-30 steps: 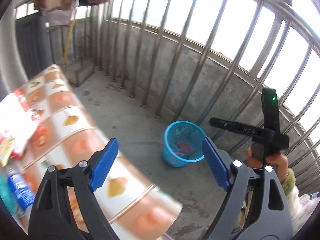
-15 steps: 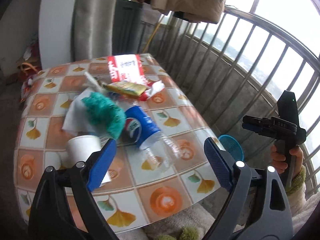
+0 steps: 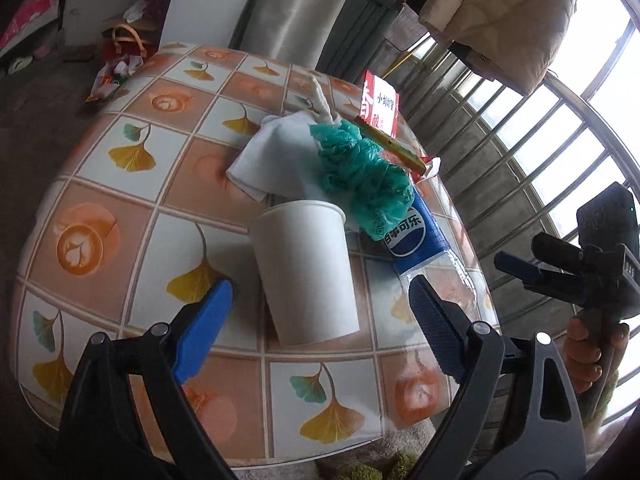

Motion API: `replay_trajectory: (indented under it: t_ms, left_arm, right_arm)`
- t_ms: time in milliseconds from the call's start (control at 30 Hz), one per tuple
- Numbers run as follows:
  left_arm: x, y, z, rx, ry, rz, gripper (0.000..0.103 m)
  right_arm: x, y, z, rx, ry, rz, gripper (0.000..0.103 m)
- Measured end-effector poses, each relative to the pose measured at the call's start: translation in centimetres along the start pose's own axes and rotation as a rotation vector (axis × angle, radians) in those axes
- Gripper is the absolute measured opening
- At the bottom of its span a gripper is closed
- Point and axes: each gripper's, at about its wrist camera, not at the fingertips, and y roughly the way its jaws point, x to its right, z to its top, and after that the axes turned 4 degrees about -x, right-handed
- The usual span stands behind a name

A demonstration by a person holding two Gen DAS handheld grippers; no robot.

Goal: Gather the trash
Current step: 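Move both tools back over the table, then close the right tool around the white paper cup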

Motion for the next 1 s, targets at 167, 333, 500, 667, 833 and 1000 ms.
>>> replay_trajectory:
  t_ms: [167, 333, 500, 667, 833, 1000]
  left_arm:
    - [-1.4, 0.6, -0.8, -0.051, -0.008, -0.077, 0.085]
    - [-2.8, -0.5, -1.3, -0.048, 0.001, -0.074, 0.085]
    - [-4.3, -1.3, -1.3, -0.041, -0.027, -0.061, 0.073]
    - [-5.3, -1.9, -1.0, -0.029, -0.062, -0.079, 0.058]
    - [-5.6, -2.1, -0.3, -0.006, -0.089, -0.102, 0.049]
    - [-5.4, -2.1, 1.3, 0.025, -0.101, -0.109, 0.048]
  right_arm:
    - [-3.1, 5.7, 1.5, -0.104, -0.051, -0.011, 0.075]
    - [-4.5, 10.7, 2.2, -0.192, -0.100, -0.082, 0.075]
    - [-4.7, 13.9, 3.0, -0.227, -0.114, -0.139, 0.075]
    - [-4.7, 14.9, 3.0, -0.236, -0.139, -0.146, 0.065]
    - [-4.6, 14.3, 2.5, -0.224, -0.153, -0.144, 0.062]
    - [-4.5, 12.7, 0.9, -0.227, -0.196, -0.168, 0.061]
